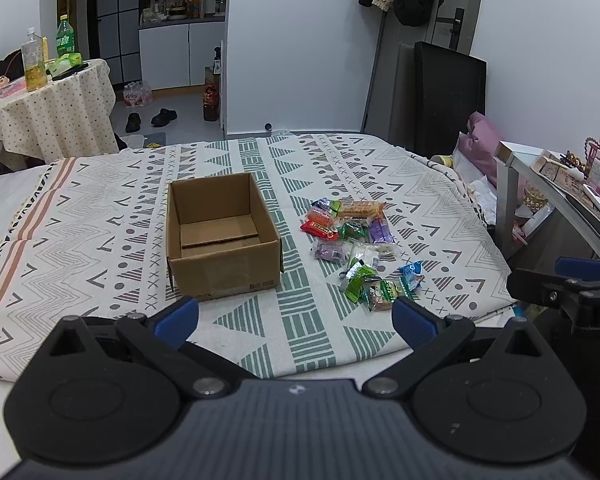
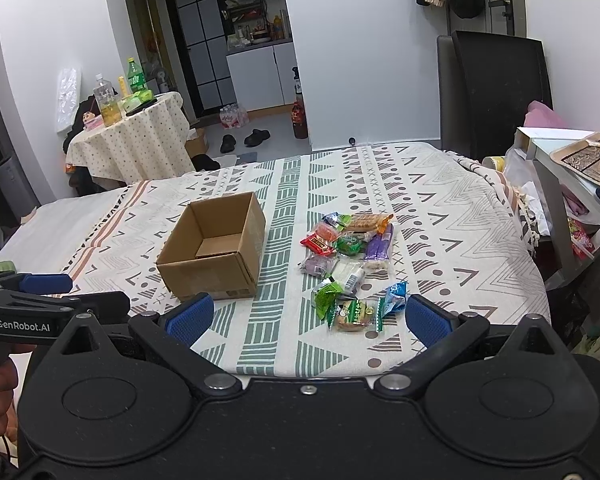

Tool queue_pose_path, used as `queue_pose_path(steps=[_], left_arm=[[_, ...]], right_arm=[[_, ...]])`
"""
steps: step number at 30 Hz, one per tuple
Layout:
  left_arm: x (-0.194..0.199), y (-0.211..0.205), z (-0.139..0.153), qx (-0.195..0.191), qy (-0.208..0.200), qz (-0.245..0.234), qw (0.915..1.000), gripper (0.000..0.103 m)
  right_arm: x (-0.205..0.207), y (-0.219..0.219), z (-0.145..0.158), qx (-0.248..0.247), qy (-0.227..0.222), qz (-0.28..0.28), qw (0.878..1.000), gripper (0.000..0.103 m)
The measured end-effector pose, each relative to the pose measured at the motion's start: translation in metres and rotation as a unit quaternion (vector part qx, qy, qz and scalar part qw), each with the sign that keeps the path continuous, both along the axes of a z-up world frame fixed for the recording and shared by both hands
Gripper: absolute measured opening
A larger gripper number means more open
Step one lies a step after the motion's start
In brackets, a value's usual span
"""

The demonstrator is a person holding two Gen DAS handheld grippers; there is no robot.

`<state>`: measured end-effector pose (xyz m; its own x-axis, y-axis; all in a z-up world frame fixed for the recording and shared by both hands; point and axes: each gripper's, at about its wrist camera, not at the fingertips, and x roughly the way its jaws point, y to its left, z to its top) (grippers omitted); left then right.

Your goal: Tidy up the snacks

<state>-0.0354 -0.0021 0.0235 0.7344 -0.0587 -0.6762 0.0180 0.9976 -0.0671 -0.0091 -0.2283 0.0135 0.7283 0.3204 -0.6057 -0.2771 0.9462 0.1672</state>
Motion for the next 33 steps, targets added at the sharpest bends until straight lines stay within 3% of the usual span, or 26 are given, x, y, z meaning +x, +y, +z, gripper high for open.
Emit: queue_pose_path(steps=[23,33], left_arm=[[-0.001,-0.004,0.001,-0.004,0.002,-0.003,1.0000,0.102],[0.024,0.000,-0.004,-0.010,0.014,-0.004,0.9998,0.102]], right_arm=[[0.004,0.000,-0.002,0.005,0.003,-0.002,1.000,0.103],[0.022,-0.008,-0.012,0.018,0.014,-0.022,0.999,0.103]])
